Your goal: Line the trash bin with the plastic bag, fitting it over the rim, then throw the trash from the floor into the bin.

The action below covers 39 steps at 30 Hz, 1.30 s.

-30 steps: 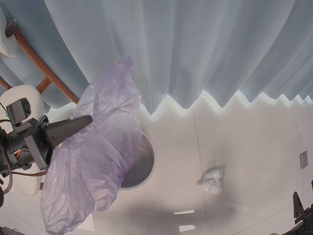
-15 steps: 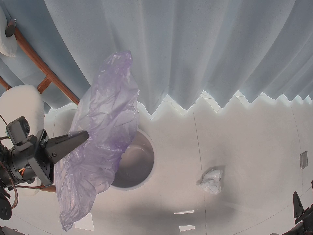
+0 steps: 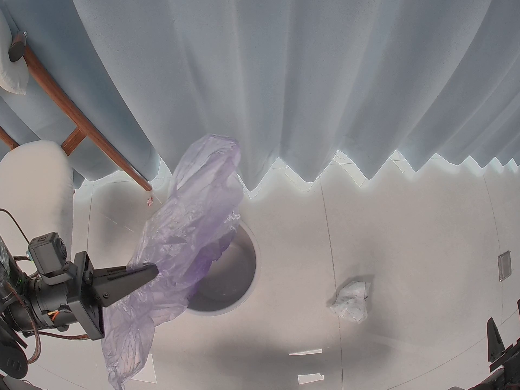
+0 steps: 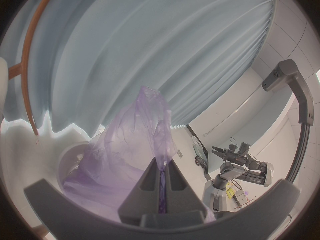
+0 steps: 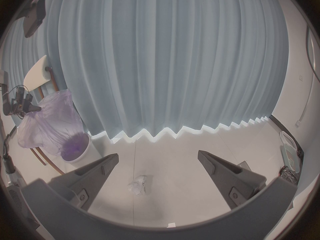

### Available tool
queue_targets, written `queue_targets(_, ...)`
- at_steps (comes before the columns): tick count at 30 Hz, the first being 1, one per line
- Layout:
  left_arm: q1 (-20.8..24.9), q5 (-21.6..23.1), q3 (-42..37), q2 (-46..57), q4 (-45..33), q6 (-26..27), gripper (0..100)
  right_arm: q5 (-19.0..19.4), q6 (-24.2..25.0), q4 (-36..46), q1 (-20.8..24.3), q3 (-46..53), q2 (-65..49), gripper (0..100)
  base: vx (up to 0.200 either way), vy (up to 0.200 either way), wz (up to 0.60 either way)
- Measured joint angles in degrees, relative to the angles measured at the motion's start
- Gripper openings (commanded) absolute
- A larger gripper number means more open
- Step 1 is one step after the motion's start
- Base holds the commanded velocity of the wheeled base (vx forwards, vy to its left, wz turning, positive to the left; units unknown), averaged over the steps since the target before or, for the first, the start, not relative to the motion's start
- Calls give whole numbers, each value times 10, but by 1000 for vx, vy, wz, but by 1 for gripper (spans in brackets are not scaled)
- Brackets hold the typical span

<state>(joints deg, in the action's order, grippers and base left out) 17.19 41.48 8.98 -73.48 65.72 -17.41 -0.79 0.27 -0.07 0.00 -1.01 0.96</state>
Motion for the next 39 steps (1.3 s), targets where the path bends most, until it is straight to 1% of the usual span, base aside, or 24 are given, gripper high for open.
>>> queue_targets(6,40,0,-6,-6,0,3,0,0,0,0,0,0,0,100,0,0,0)
queue_targets(9,48,0,-9,-16,2,3,0,0,0,0,0,0,0,100,0,0,0)
queue_targets(11,42,0,-11,-27,4,3,0,0,0,0,0,0,0,100,0,0,0)
queue_targets(13,24,0,-11,-41,9,3,0,0,0,0,0,0,0,100,0,0,0)
queue_targets(16,-2,0,-12,-65,36,3,0,0,0,0,0,0,0,100,0,0,0)
queue_targets(19,-15,-1,-16,-85,55,4,0,0,0,0,0,0,0,100,0,0,0)
queue_targets(22,-15,-1,-24,-100,56,9,0,0,2,0,0,0,0,100,0,0,0)
queue_targets(25,-3,-5,-36,-121,57,35,0,0,1,0,0,0,0,100,0,0,0)
queue_targets(28,11,-31,-46,-147,67,78,0,1,-2,0,0,0,0,100,0,0,0)
queue_targets(30,15,-51,-50,-162,90,93,0,1,-2,0,0,0,0,100,0,0,0)
queue_targets(35,19,-77,-59,-184,162,101,0,2,-3,0,0,0,0,100,0,0,0)
queue_targets(39,22,-95,-64,-192,180,103,0,4,-2,0,0,0,0,100,0,0,0)
